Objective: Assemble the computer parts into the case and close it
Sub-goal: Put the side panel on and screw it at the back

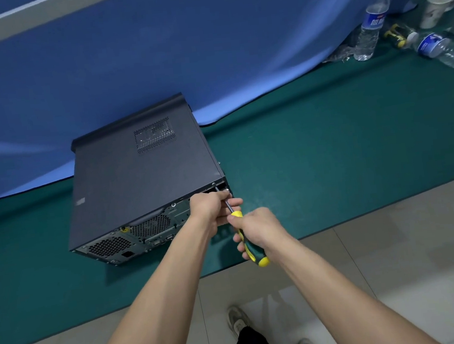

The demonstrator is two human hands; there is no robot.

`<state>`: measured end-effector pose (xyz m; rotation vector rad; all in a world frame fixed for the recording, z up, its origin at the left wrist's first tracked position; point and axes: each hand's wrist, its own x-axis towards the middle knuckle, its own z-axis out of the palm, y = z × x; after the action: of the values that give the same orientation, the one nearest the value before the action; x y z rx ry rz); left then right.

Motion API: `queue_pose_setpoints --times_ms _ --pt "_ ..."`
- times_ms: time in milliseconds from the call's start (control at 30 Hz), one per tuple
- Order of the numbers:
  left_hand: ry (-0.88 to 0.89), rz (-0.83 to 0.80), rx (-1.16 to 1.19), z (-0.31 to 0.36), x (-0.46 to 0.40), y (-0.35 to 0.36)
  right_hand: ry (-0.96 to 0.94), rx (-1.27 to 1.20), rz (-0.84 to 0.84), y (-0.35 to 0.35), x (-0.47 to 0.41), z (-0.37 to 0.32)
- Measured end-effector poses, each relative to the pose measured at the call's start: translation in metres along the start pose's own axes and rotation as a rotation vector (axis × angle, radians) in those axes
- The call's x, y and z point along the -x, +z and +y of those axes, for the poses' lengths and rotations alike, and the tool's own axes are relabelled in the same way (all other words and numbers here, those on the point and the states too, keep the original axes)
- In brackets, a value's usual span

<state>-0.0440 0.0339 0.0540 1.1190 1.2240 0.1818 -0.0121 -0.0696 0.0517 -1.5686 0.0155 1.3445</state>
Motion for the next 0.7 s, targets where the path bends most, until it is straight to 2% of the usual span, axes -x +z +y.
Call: queue_pose_setpoints --times_ms 100,167,267,367,433,500,600,633,700 --pt "-0.01 -0.035 0.032 0.001 0.001 -0.002 0.212 -0.452 -0.257 -0.006 0.005 -0.004" --pt "-0.026 -0.064 0.043 0.004 0.002 -0.006 0.258 -0.582 -0.335 -0.011 0.007 -0.006" --pt "-0.036 -0.066 -0.006 0.007 0.002 -0.007 0.175 -0.321 -0.3 -0.011 0.011 -0.012" --pt "-0.038 -0.047 -0.004 0.005 0.002 -0.005 0.053 0.049 -0.11 -0.003 0.01 -0.012" --pt "-0.028 -0.042 0.008 0.002 0.002 -0.003 0.002 0.166 0.021 0.0 0.004 -0.007" --pt "0.007 -0.014 0.008 0.0 0.002 -0.004 0.041 0.01 -0.019 0.001 0.001 -0.003" --pt "0.04 0.017 -0.015 0.0 0.002 -0.006 0.189 -0.462 -0.236 0.0 0.006 0.0" --pt "0.038 0.021 -0.026 0.0 0.002 -0.007 0.193 -0.495 -0.265 -0.001 0.006 0.003" --pt "0.02 0.022 -0.033 -0.001 0.002 -0.006 0.15 -0.393 -0.239 -0.003 0.006 0.008"
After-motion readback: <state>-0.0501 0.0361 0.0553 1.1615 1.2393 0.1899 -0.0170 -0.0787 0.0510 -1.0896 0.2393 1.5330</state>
